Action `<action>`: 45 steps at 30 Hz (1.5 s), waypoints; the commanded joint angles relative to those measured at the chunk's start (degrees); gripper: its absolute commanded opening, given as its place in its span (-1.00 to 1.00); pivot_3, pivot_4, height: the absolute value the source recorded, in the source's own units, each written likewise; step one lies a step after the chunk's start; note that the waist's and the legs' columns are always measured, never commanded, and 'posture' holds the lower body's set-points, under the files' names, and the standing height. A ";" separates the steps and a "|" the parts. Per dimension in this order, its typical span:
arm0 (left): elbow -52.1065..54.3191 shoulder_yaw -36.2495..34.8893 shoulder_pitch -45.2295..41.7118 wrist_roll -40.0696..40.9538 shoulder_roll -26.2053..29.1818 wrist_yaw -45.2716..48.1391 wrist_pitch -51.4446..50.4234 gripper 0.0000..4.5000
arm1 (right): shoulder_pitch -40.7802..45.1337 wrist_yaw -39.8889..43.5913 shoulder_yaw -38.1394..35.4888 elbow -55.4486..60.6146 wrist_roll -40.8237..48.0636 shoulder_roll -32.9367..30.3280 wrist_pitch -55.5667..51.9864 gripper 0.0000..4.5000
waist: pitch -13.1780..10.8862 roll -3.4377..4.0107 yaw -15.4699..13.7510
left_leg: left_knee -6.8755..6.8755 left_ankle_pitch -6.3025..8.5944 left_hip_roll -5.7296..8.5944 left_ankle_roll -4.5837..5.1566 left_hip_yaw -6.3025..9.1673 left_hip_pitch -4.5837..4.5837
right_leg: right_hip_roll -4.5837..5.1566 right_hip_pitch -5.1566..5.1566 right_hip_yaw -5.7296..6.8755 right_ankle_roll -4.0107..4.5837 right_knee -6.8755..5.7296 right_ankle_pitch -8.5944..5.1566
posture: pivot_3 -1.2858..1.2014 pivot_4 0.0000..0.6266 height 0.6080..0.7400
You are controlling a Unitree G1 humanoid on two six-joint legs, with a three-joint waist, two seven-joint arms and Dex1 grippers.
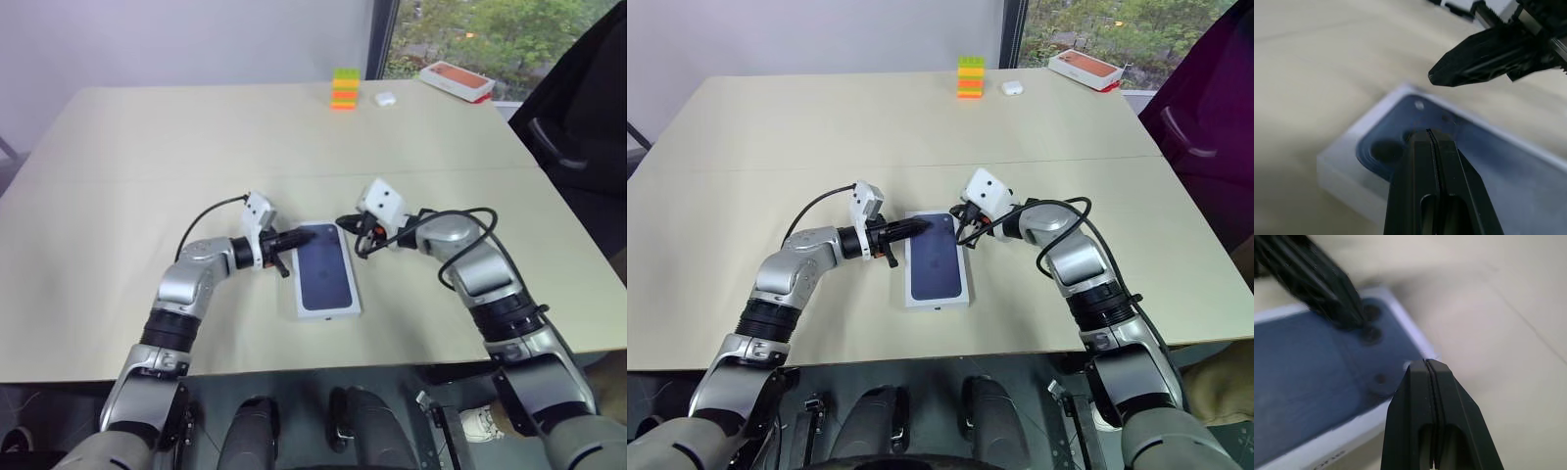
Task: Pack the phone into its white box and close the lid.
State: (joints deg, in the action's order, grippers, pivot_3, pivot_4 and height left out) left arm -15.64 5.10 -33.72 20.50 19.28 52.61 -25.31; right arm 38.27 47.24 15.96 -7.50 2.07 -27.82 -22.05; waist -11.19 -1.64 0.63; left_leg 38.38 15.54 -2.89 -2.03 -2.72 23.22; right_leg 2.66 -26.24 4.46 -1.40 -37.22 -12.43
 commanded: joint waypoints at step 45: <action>6.52 -26.90 23.87 9.06 28.69 12.02 2.40 0.96 | -13.91 25.47 -24.03 -1.62 21.29 -20.87 7.89 0.95 | 0.05 0.15 -0.05 | -0.20 0.04 -0.02 0.02 -0.05 -0.82 | 0.04 0.83 0.03 -0.07 0.27 -0.10 | 0.03 -0.52 1.00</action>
State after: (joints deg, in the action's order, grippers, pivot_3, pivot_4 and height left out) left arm -9.99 -19.44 -10.98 28.87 47.11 64.15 -24.57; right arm 25.36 70.69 -5.86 -9.82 21.75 -47.03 -15.37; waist -11.13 -1.49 0.58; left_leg 38.14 15.58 -2.91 -2.01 -2.77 22.39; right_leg 2.70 -25.42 4.49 -1.47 -36.94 -12.54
